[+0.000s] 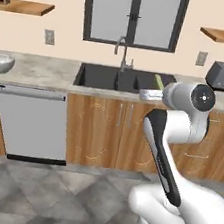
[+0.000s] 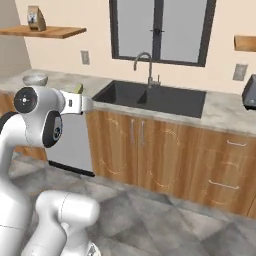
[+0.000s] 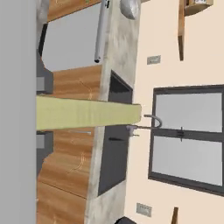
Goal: Pick the egg and butter from the fridge and place them by the bowl for mixing.
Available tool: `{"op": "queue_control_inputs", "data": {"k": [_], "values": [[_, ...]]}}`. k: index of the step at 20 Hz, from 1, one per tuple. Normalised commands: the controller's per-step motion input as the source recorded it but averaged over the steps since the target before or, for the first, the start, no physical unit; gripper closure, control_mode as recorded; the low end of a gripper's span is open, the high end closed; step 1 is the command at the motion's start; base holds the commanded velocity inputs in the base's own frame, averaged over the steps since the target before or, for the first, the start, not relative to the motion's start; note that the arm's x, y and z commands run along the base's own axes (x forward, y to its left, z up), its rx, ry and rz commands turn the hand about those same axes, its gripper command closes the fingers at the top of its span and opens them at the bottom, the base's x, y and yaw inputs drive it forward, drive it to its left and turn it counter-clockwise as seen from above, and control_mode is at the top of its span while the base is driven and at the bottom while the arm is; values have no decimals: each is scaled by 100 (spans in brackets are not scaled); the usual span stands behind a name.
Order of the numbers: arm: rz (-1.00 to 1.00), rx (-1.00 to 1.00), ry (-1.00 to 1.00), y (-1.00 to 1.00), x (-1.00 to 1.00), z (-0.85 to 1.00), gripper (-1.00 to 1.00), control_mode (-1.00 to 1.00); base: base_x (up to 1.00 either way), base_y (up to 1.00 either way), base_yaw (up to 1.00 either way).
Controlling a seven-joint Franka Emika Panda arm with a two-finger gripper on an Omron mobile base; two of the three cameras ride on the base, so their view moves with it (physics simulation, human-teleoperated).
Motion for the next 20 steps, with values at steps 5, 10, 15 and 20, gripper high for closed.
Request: {"op": "queue_control_inputs", "data": {"k": [5,10,15,20], "values": [[0,0,0,0,0,0,100,100,49,-2,66],[0,0,0,0,0,0,100,100,83,-3,33],[0,0,0,0,0,0,100,100,89,0,28],[0,0,0,0,0,0,100,100,91,9,20]]}}
